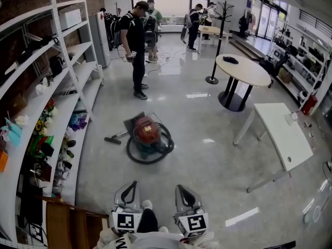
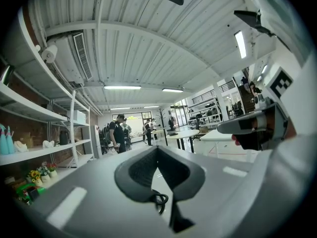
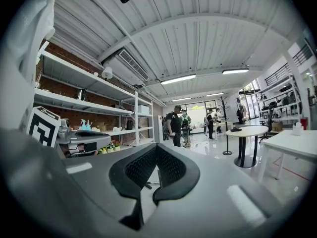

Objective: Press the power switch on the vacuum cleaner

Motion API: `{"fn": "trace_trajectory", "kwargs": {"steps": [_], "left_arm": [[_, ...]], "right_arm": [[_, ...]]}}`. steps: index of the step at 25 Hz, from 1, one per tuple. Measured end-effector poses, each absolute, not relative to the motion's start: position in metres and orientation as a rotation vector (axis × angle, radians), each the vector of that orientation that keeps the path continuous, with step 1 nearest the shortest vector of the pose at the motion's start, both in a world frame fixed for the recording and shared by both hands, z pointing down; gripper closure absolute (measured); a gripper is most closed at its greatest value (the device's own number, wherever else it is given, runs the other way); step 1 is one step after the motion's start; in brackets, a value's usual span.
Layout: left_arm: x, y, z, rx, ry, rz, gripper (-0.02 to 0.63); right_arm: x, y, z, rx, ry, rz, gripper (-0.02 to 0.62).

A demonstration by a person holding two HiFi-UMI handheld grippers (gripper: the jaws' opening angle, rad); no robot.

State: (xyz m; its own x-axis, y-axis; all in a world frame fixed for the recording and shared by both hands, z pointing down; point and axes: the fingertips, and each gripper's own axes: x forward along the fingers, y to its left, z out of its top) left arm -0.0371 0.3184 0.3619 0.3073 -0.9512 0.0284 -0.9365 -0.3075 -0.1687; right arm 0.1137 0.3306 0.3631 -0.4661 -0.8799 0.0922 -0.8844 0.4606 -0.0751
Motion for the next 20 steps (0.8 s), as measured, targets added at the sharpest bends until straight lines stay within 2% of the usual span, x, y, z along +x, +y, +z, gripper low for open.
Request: {"fn": "trace_trajectory", "kwargs": {"steps": [20], "left_arm": [[-0.066, 0.213, 0.377, -2.478, 1.752, -0.211, 0.606]], "right_arm": [[0.089, 0.229, 0.376, 1.611, -2.607, 0.185, 0.597]]}}
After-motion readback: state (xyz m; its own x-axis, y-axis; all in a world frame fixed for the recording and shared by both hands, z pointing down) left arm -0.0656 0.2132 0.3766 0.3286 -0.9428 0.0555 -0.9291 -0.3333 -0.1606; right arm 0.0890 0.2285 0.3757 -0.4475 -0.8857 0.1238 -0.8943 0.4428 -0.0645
